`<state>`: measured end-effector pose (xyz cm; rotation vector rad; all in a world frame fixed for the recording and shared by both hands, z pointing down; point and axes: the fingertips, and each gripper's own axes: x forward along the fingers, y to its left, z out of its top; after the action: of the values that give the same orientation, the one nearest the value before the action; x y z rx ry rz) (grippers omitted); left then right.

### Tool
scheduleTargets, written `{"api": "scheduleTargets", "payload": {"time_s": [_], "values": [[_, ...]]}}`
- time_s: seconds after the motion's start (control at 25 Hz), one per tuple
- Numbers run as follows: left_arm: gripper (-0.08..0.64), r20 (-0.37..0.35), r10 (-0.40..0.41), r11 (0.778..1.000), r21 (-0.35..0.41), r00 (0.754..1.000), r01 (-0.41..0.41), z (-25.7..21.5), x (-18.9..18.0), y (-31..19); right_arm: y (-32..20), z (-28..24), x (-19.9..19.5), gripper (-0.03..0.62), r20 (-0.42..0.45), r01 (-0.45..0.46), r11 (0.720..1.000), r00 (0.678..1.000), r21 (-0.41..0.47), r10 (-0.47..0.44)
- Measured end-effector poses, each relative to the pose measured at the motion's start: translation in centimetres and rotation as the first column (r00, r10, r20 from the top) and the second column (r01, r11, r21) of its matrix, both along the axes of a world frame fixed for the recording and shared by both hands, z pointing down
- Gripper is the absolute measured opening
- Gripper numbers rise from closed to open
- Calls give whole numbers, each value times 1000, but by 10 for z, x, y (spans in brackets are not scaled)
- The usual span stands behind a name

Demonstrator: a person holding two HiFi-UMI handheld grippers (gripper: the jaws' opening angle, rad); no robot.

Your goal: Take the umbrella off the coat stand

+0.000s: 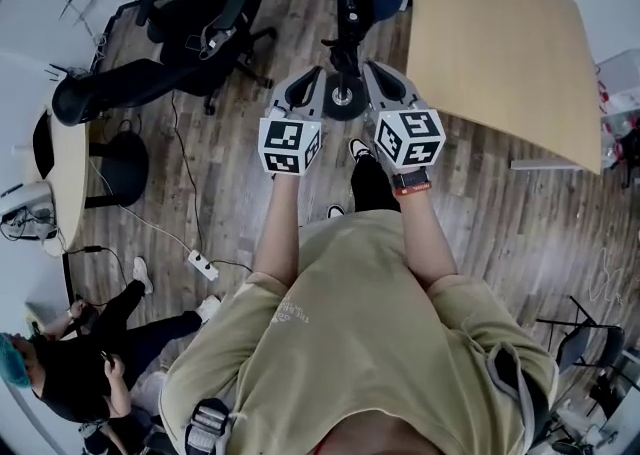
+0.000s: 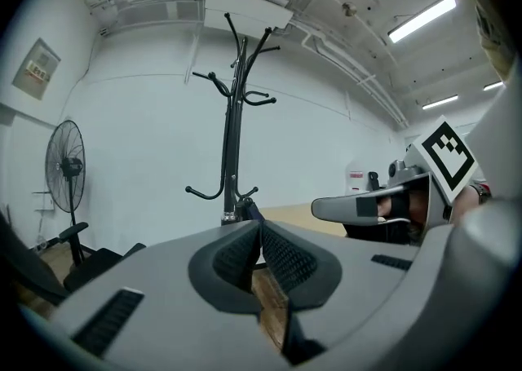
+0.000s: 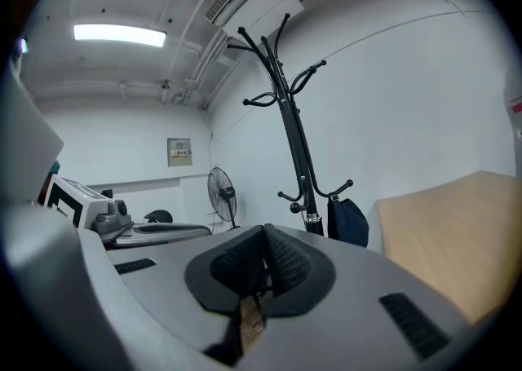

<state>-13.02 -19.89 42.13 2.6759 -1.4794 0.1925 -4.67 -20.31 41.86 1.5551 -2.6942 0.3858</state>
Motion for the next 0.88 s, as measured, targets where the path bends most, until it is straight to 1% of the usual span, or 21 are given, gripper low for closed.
{"api": "scheduleTargets", "payload": {"time_s": [0.12,0.32,0.56,0.68,0.88], "values": [[26,-17,19,1000,3,1000,-19,1,14,-18,-16,8,8,17,-14,0,1000,1000,-21,0],[26,-32,35,999,4,999,-35,13,27,-45,-38,28,16,18,-1,5,998,1000,-60,-6],[31,-38,36,999,-19,999,-37,28,30,-64,-55,42,19,18,-2,13,996,1000,-88,-13],[57,-35,37,999,-36,999,-38,40,32,-70,-59,48,21,18,-6,17,995,1000,-100,-18],[75,-25,31,997,-68,999,-33,62,35,-90,-74,63,27,18,-1,29,992,1000,-124,-30]]}}
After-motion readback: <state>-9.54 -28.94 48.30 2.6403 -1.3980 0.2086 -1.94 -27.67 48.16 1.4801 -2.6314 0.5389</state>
